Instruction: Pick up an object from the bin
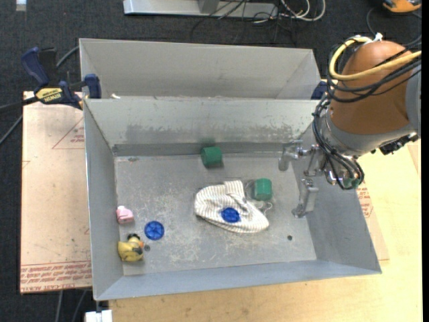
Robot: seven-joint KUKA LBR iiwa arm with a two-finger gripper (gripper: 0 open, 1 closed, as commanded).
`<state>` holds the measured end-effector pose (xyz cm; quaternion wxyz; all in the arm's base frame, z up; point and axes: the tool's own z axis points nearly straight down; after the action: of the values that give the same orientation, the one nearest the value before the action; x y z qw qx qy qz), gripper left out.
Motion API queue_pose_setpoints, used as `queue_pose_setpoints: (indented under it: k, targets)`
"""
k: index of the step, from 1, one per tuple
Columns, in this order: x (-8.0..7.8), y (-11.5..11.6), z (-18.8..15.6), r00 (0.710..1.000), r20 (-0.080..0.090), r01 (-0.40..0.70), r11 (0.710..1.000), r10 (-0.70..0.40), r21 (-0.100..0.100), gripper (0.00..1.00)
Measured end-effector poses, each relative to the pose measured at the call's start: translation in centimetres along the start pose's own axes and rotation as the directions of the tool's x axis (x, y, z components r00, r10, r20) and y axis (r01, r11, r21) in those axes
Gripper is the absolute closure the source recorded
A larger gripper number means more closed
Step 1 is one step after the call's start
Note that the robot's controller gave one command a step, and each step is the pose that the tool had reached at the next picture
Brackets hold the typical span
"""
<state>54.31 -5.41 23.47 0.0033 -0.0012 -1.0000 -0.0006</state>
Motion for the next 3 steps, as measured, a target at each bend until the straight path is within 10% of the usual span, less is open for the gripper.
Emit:
queue_pose_setpoints:
  k: [1,2,3]
  targets:
    - [-0.1,0.0,-0.5,1.0,0.008,0.002,1.0,-0.002,0.001,0.0]
    - [2.5,3.2,8.6,0.999,0.003,-0.036,0.999,0.036,-0.001,0.0]
    - [1.4,6.1,11.0,0.947,0.007,0.321,0.947,-0.321,0.002,0.0]
